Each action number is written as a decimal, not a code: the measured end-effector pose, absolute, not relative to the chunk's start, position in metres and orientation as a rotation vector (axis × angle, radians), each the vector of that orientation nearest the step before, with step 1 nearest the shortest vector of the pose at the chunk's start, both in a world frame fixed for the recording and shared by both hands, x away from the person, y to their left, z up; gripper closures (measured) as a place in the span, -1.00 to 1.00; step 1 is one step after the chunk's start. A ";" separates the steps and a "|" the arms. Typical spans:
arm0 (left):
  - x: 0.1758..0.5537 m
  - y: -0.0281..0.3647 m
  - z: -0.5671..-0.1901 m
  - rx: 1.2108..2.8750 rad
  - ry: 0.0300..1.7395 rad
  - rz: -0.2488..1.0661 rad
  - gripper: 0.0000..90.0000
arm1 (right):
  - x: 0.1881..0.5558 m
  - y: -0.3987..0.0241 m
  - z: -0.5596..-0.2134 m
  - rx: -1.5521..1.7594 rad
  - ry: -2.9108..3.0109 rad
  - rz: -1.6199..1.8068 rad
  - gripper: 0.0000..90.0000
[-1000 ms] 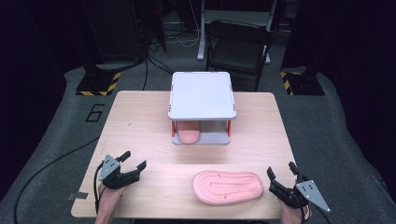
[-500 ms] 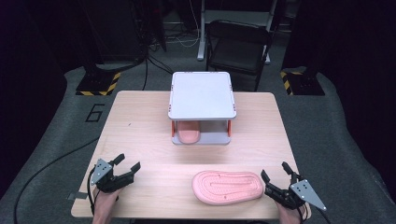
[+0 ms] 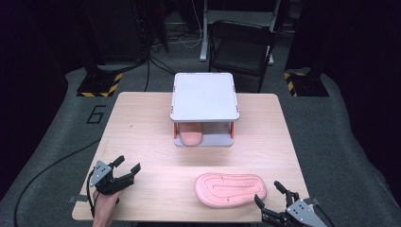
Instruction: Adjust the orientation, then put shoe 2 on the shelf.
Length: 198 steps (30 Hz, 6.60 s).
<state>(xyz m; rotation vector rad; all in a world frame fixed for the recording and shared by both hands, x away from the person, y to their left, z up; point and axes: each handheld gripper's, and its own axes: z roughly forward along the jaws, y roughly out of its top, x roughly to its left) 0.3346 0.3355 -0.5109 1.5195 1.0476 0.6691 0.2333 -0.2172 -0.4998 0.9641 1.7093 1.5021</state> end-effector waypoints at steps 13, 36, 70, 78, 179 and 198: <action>0.338 0.335 -0.510 1.504 1.060 0.683 -0.56 | 0.243 -0.185 -0.518 0.881 1.968 1.305 -0.66; 0.337 0.342 -0.511 1.456 1.103 0.692 -0.55 | 0.307 -0.186 -0.507 1.014 1.796 1.446 -0.53; 0.338 0.343 -0.513 1.445 1.120 0.670 -0.55 | 0.331 -0.173 -0.499 0.869 1.809 1.414 -0.34; 0.339 0.343 -0.514 1.440 1.123 0.665 -0.55 | 0.350 -0.176 -0.500 0.916 1.817 1.381 -0.37; 0.336 0.346 -0.516 1.441 1.132 0.640 -0.53 | 0.351 -0.234 -0.496 0.988 1.970 1.280 -0.04; 0.337 0.347 -0.517 1.439 1.140 0.636 -0.53 | 0.382 -0.230 -0.514 0.995 2.126 1.250 0.74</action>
